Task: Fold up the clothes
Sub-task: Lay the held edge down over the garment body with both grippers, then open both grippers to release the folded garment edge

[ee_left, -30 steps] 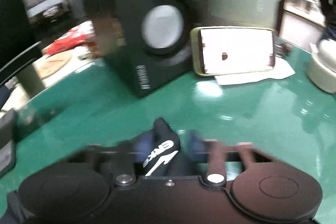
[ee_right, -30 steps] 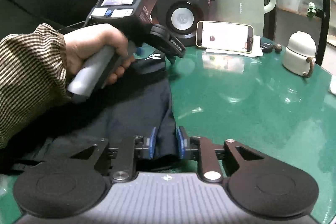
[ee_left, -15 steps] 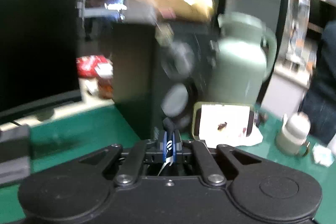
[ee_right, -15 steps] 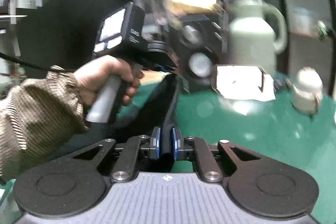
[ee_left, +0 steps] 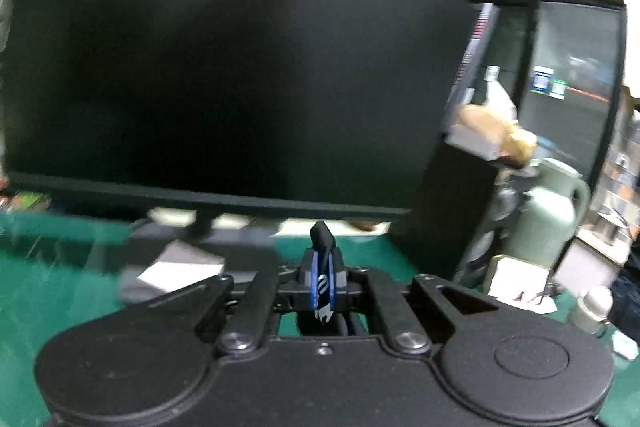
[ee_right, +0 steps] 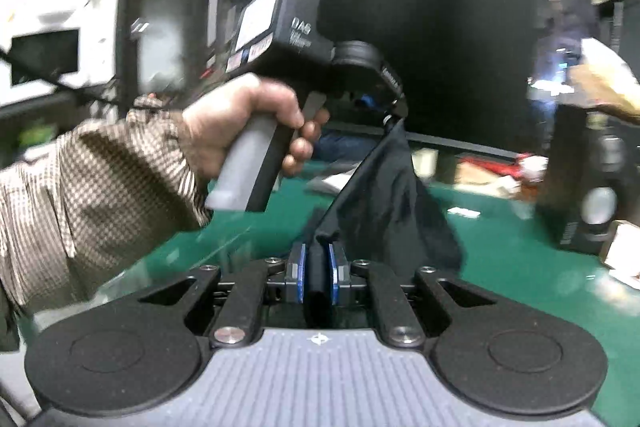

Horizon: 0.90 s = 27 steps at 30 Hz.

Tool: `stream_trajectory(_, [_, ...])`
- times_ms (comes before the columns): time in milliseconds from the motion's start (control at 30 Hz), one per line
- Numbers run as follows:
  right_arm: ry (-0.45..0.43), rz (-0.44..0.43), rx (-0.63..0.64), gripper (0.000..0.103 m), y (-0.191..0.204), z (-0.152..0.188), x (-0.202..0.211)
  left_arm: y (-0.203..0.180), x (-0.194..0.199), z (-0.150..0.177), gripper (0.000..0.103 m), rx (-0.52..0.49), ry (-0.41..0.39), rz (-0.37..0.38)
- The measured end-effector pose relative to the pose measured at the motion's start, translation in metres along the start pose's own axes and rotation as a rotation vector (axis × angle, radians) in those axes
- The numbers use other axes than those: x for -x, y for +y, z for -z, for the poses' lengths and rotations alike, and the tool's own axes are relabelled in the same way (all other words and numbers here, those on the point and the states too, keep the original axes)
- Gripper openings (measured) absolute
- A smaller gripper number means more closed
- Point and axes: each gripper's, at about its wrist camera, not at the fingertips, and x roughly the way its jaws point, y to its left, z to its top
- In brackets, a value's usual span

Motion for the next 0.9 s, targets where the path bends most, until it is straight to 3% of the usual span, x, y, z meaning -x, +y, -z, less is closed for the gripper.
stream_trajectory(233, [0.197, -0.035, 0.035, 0.012, 0.041, 0.02, -0.057, 0.06, -0.032, 0.051, 0.007, 0.042, 0.166, -0.029])
stream_trajectory(400, [0.227, -0.022, 0.034, 0.016, 0.048, 0.019, -0.069, 0.07, -0.051, 0.065, 0.007, 0.034, 0.198, 0.018])
stream_trajectory(467, [0.239, -0.018, 0.038, 0.028, 0.049, 0.017, -0.073, 0.07, -0.053, 0.061, 0.01, 0.014, 0.178, 0.037])
stream_trajectory(533, [0.239, -0.01, 0.023, 0.063, 0.044, 0.016, -0.067, 0.074, -0.059, 0.061, 0.014, -0.004, 0.174, -0.004])
stream_trajectory(600, [0.245, -0.062, -0.024, 0.073, 0.032, 0.017, -0.065, 0.085, -0.065, 0.062, 0.02, 0.014, 0.184, -0.035])
stream_trajectory(667, [0.253, -0.159, -0.125, 0.073, 0.009, 0.014, -0.054, 0.097, -0.066, 0.061, 0.032, 0.052, 0.198, -0.036])
stream_trajectory(733, [0.194, -0.148, -0.204, 0.072, -0.018, 0.004, -0.045, 0.103, -0.064, 0.06, 0.041, 0.056, 0.197, -0.041])
stream_trajectory(767, [0.157, -0.106, -0.248, 0.071, -0.036, -0.003, -0.045, 0.105, -0.063, 0.06, 0.042, 0.045, 0.195, -0.046])
stream_trajectory(833, [0.104, -0.008, -0.284, 0.052, -0.071, -0.014, -0.058, 0.107, -0.064, 0.06, 0.042, 0.045, 0.203, -0.049])
stream_trajectory(900, [0.093, 0.083, -0.244, 0.046, -0.093, -0.02, -0.078, 0.108, -0.063, 0.059, 0.042, 0.053, 0.21, -0.054])
